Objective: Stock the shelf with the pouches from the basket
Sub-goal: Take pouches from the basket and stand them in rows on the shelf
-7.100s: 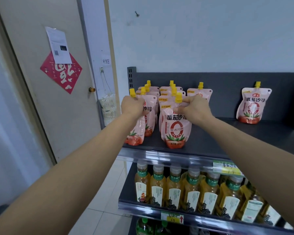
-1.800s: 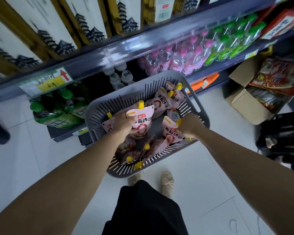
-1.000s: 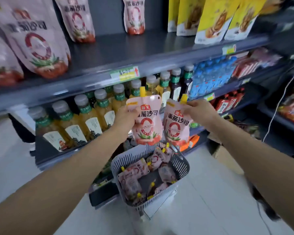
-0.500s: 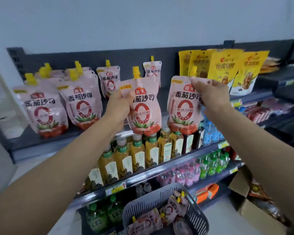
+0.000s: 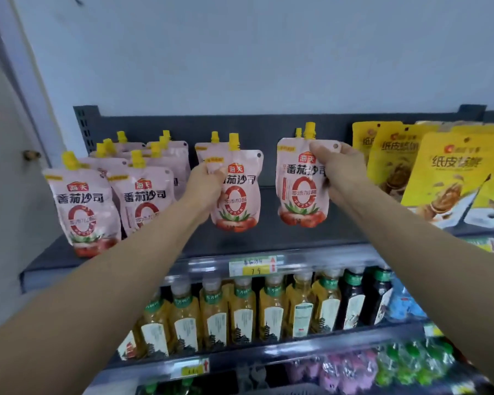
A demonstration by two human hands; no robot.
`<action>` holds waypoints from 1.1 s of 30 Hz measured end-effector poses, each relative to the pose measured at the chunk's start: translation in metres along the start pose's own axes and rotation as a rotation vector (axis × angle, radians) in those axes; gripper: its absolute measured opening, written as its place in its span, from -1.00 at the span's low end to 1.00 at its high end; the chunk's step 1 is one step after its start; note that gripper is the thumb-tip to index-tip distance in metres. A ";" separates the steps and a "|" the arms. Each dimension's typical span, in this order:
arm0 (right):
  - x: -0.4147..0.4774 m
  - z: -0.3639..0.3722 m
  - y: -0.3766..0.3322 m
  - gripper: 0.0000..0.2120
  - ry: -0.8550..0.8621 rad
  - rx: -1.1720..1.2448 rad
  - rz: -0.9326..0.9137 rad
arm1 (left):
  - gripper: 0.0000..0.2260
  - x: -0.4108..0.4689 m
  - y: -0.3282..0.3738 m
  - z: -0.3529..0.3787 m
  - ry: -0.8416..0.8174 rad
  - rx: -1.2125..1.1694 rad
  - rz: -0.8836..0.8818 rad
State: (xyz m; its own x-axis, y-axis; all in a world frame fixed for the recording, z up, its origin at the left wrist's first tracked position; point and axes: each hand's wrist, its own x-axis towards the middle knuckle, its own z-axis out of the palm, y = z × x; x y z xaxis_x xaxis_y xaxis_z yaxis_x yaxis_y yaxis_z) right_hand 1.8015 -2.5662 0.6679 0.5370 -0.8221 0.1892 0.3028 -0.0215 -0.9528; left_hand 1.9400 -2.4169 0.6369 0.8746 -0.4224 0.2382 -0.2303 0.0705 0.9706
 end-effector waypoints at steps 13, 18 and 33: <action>0.078 -0.003 0.073 -0.81 -0.276 0.065 0.185 | -0.69 0.038 -0.052 0.001 -0.158 0.059 -0.144; 0.096 -0.011 0.076 -0.57 -0.633 -0.420 0.201 | -0.54 0.052 -0.059 -0.002 -0.221 0.141 -0.180; 0.118 0.019 0.086 -0.54 -0.411 -0.512 0.111 | -0.66 0.037 -0.052 -0.001 -0.105 0.077 -0.181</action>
State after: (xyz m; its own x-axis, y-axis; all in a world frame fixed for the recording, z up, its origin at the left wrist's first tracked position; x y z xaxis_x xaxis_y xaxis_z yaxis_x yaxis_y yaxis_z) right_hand 1.9055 -2.6542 0.6123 0.8308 -0.5531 0.0616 -0.1297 -0.3000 -0.9451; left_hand 1.9848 -2.4356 0.5951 0.8562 -0.5141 0.0514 -0.1090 -0.0826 0.9906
